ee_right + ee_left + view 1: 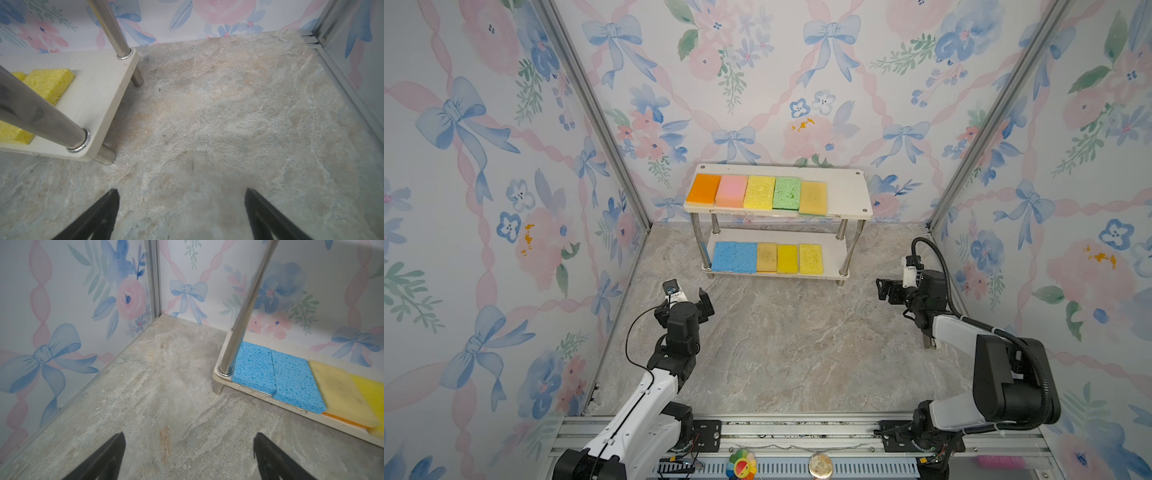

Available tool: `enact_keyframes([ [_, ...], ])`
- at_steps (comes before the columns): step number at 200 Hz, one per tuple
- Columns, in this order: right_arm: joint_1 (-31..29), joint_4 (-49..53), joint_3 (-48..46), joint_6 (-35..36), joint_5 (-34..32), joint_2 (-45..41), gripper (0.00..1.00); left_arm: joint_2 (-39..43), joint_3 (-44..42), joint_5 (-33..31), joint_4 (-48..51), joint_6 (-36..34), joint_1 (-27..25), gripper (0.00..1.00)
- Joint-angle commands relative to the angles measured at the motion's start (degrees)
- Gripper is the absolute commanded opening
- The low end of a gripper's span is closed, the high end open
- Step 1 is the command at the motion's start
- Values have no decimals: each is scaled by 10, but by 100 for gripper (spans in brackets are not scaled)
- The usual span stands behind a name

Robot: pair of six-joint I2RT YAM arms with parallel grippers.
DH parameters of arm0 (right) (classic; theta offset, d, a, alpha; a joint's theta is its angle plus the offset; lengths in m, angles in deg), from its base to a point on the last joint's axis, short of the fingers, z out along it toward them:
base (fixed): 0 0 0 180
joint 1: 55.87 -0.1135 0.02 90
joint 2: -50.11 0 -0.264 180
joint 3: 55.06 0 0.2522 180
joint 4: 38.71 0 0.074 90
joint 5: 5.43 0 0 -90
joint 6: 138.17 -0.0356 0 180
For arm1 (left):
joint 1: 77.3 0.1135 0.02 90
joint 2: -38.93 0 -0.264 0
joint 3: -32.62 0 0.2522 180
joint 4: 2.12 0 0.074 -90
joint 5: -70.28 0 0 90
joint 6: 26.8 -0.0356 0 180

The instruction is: Place and organize the cleaning sponges onto the shelf

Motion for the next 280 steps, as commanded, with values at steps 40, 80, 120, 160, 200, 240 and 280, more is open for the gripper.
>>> enact_keyframes([
  [40,-4,-53,-11,-4,15,23,97,-195,9,73,-203,-77,39,98],
  [80,-3,-56,-9,-1,14,29,97,-323,41,97,-277,-82,52,98],
  [120,-3,-75,-16,0,14,35,97,-362,60,173,-322,-148,54,98],
  [160,-4,-75,-10,1,14,43,97,-350,9,200,-402,-149,63,98],
  [200,-4,-73,-10,1,12,43,97,-340,-54,216,-502,-144,72,98],
  [240,-4,-117,-40,5,20,31,97,-354,-86,217,-571,-143,73,98],
  [280,-7,-253,-127,7,14,7,97,-354,-88,212,-577,-143,71,98],
])
